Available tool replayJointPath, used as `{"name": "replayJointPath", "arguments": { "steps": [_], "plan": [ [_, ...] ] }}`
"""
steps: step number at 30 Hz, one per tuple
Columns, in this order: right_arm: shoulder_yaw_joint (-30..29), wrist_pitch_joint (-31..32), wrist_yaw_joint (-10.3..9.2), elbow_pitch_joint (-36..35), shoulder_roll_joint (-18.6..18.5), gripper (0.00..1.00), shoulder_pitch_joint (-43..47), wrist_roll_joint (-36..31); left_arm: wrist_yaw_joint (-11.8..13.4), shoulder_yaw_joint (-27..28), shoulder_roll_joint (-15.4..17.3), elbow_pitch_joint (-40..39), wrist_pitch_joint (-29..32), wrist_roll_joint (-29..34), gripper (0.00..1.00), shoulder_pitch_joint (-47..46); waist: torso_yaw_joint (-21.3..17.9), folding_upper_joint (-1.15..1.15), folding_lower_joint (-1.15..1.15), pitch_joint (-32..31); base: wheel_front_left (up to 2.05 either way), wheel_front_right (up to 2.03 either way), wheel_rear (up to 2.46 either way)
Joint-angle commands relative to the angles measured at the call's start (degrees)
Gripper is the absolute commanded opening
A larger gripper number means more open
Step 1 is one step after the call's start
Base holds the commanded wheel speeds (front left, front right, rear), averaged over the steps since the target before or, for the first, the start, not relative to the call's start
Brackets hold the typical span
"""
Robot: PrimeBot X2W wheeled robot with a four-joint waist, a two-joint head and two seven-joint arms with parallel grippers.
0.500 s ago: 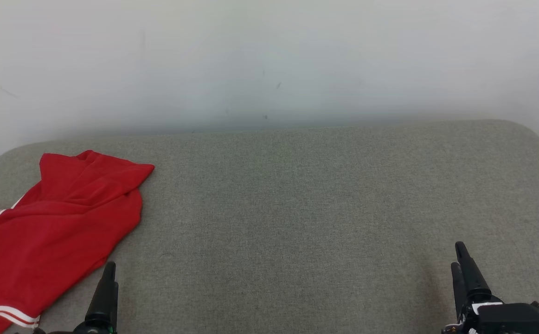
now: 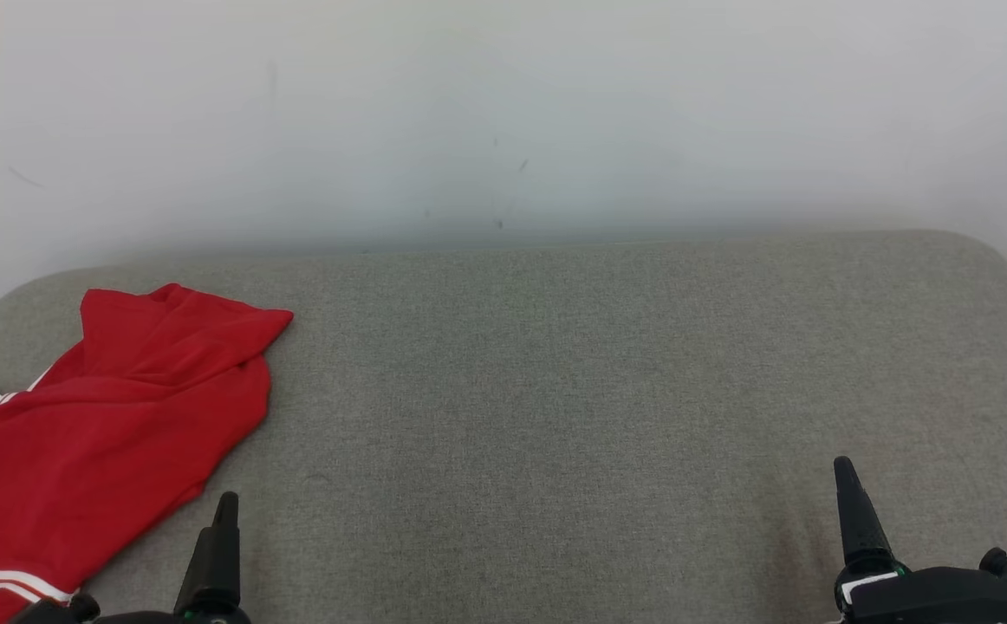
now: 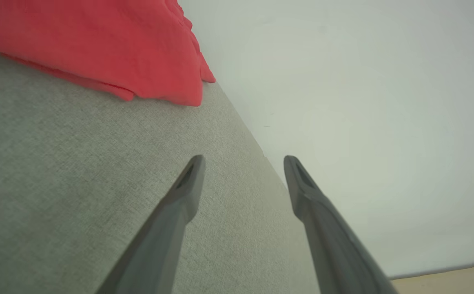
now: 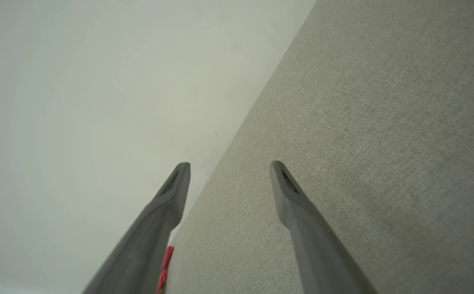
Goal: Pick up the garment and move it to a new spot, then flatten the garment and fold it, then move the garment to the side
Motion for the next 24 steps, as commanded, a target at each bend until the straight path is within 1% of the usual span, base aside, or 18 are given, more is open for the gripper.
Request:
{"name": "replayJointPath", "arguments": {
  "steps": [1, 7, 14, 16, 24],
  "plan": [
    [0.12, -0.59, 0.24, -0.54, -0.26, 1.0, -0.56, -3.01, 0.46, -0.37, 0.35, -1.19, -0.7, 3.56, 1.0, -0.04, 0.06, 0.0, -0.01, -0.06, 0.0, 0.0, 0.0],
    [0.55, -1.87, 0.26, 0.04, -0.27, 1.0, -0.51, -10.41, 1.78, -2.21, 0.99, -2.42, -1.96, 12.09, 1.0, 0.48, 0.25, 0.0, -0.01, -0.3, 0.0, 0.0, 0.0],
    [0.3, -3.21, 0.3, 0.53, -0.29, 1.0, -0.49, -19.53, 4.29, -4.42, 2.09, -2.49, -3.33, 19.95, 1.0, 0.83, 0.41, 0.0, -0.01, -0.55, 0.0, 0.0, 0.0],
    [0.38, -3.41, 0.3, 0.57, -0.28, 1.0, -0.45, -20.53, 4.72, -4.73, 2.2, -2.44, -3.53, 20.82, 1.0, 0.86, 0.43, 0.0, -0.01, -0.59, 0.0, 0.0, 0.0],
    [1.41, -4.35, 0.34, 1.09, -0.3, 1.0, -0.31, -28.15, 6.93, -7.02, 3.43, -1.17, -4.99, 27.03, 1.0, 0.99, 0.61, 0.0, -0.01, -1.11, 0.0, 0.0, 0.0]
  ]
}}
